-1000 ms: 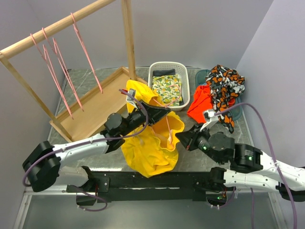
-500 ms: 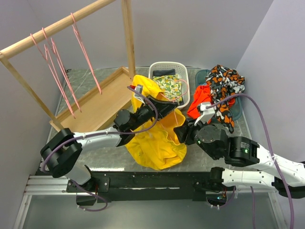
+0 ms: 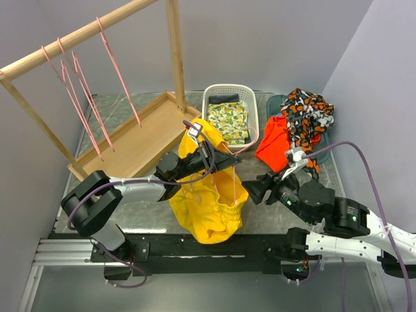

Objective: Place the shorts on the hanger

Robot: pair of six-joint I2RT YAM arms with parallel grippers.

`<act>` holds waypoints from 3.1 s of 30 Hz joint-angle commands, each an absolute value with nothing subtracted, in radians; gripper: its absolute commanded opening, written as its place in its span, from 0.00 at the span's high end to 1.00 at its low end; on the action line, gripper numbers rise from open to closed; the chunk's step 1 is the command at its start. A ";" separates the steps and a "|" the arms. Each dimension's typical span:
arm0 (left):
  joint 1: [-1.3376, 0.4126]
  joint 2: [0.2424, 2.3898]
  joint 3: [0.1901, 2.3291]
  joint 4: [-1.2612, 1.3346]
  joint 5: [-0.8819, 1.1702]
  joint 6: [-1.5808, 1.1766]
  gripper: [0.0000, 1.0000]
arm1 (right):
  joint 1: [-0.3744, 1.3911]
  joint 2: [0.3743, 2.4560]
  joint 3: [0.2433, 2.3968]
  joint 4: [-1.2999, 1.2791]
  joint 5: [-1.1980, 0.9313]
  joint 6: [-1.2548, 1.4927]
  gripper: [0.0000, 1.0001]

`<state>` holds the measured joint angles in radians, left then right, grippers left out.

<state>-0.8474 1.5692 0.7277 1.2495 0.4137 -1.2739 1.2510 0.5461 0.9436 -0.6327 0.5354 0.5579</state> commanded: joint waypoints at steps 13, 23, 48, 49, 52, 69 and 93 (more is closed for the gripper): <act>-0.847 1.376 0.655 1.706 0.457 -1.374 0.99 | 0.658 0.633 0.739 -0.165 -0.203 0.500 0.32; -0.848 1.312 0.683 1.666 0.486 -1.414 0.99 | 0.545 0.900 0.778 0.175 -0.502 0.479 0.12; -0.930 1.336 0.759 1.605 0.535 -1.419 0.99 | 0.526 1.183 1.157 -0.069 -0.196 0.508 0.91; -0.931 1.327 0.761 1.595 0.531 -1.404 0.99 | 0.526 1.189 1.160 -0.084 -0.199 0.506 0.91; -0.930 1.296 0.746 1.542 0.502 -1.350 0.99 | 0.526 1.163 1.137 -0.083 -0.212 0.511 0.71; -0.925 1.275 0.726 1.381 0.347 -1.137 0.99 | 0.500 0.723 1.210 -0.517 0.113 0.655 0.29; -0.904 1.479 0.816 1.302 0.313 -1.095 0.99 | 0.802 1.041 1.597 -0.805 0.417 0.505 0.37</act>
